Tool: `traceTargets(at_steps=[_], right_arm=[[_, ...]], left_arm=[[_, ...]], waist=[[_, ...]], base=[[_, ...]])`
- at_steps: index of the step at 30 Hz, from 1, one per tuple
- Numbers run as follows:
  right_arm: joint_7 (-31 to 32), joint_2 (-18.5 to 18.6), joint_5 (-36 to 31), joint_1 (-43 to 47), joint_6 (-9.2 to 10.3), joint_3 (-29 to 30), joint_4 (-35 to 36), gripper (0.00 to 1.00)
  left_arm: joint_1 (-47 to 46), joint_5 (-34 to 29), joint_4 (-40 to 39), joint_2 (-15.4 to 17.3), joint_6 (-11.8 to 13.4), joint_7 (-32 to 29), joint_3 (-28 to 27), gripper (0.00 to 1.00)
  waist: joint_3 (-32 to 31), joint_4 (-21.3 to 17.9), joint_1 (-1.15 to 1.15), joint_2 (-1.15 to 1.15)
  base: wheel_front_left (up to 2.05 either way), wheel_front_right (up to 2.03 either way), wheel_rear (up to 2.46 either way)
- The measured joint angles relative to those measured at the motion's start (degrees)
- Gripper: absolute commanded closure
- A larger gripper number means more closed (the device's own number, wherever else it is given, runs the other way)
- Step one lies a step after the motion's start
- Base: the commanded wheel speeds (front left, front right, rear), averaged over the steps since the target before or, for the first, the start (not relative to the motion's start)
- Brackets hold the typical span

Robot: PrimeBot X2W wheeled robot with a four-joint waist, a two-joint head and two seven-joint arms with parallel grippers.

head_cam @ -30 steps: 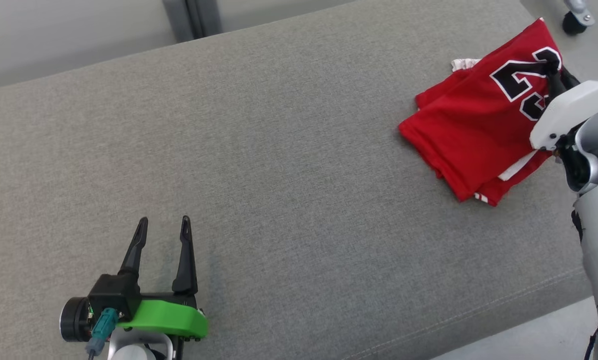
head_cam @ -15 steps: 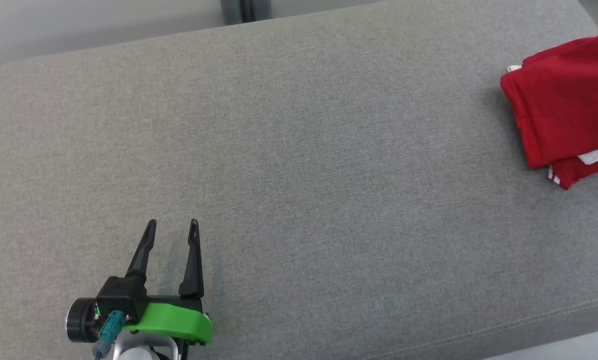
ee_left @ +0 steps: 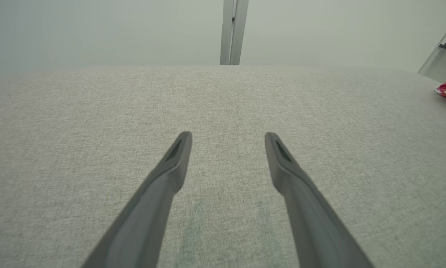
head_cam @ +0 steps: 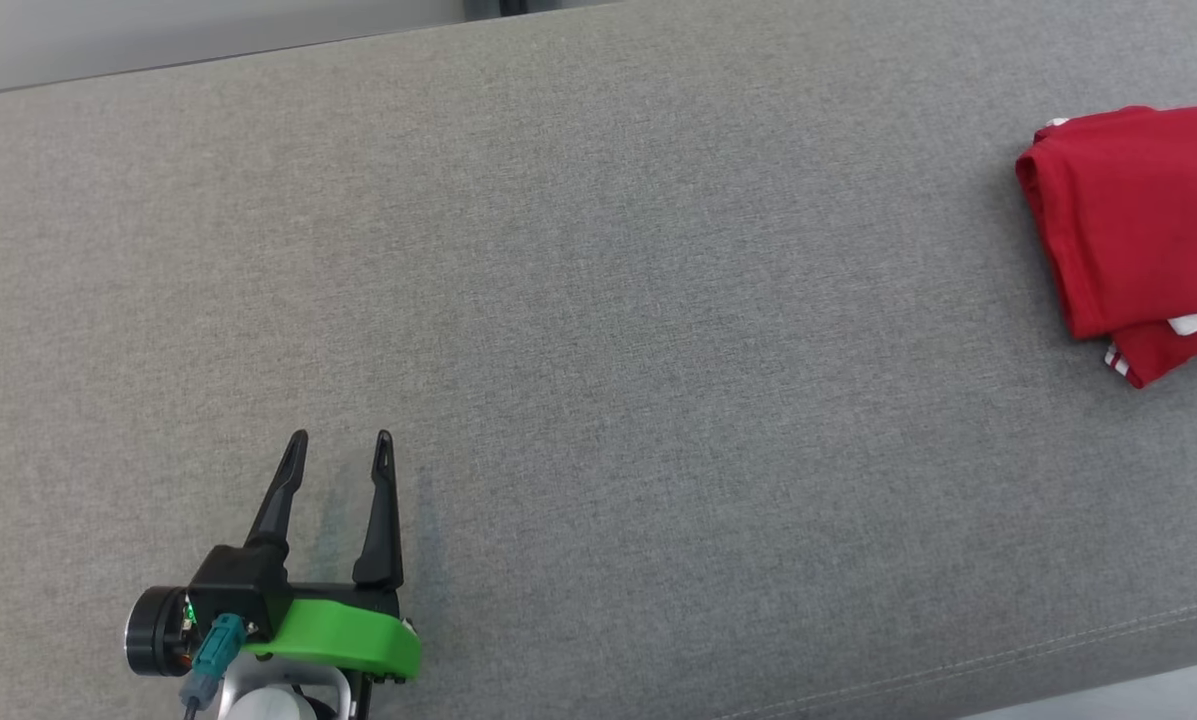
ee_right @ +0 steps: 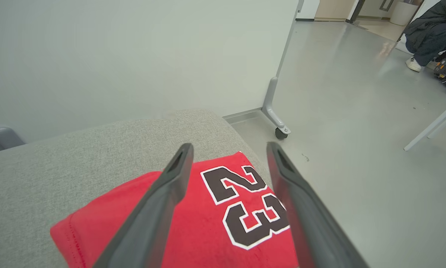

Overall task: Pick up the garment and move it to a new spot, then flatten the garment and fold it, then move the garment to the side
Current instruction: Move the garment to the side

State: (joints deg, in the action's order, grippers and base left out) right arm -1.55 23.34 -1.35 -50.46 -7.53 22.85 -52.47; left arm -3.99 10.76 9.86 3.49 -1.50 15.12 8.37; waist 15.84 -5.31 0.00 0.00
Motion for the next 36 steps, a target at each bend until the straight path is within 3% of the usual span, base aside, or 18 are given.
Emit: traceTargets(at_steps=[7, 17, 24, 31, 36], right_arm=[[-4.3, -3.0, 1.1, -0.9, 0.0, -7.2, 1.0, 0.0], [-10.6, -10.6, 6.9, 3.7, 0.0, -19.8, 7.3, 0.0], [-12.8, -15.1, 11.0, 13.8, 0.0, -24.8, 15.5, 0.0], [-13.2, -18.3, 11.9, 27.5, 0.0, -25.1, 26.7, 0.0], [-13.1, -19.8, 10.8, 36.3, 0.0, -25.2, 33.7, 0.0]], left_arm=[[-0.3, 0.0, 0.0, 0.1, 0.0, 0.0, -0.3, 0.0], [-3.5, 2.4, -0.1, -0.1, 1.6, 0.0, -4.3, 0.0], [-2.3, 6.2, 1.6, -0.4, 2.2, 0.0, -5.5, 0.0], [1.7, 8.8, 1.2, -0.6, 2.0, 0.0, -4.6, 0.0], [5.0, 8.7, 0.5, -0.6, 3.7, 0.0, -4.7, 0.0]], waist=[[-1.1, -1.1, 0.0, 0.0], [-5.5, -1.6, 0.0, 0.0], [-9.6, -1.5, 0.0, 0.0], [-13.2, -0.6, 0.0, 0.0], [-14.6, 0.9, 0.0, 0.0]], base=[[0.0, 0.0, 0.0], [0.0, 0.0, 0.0], [0.0, 0.0, 0.0], [0.0, 0.0, 0.0], [0.0, 0.0, 0.0]])
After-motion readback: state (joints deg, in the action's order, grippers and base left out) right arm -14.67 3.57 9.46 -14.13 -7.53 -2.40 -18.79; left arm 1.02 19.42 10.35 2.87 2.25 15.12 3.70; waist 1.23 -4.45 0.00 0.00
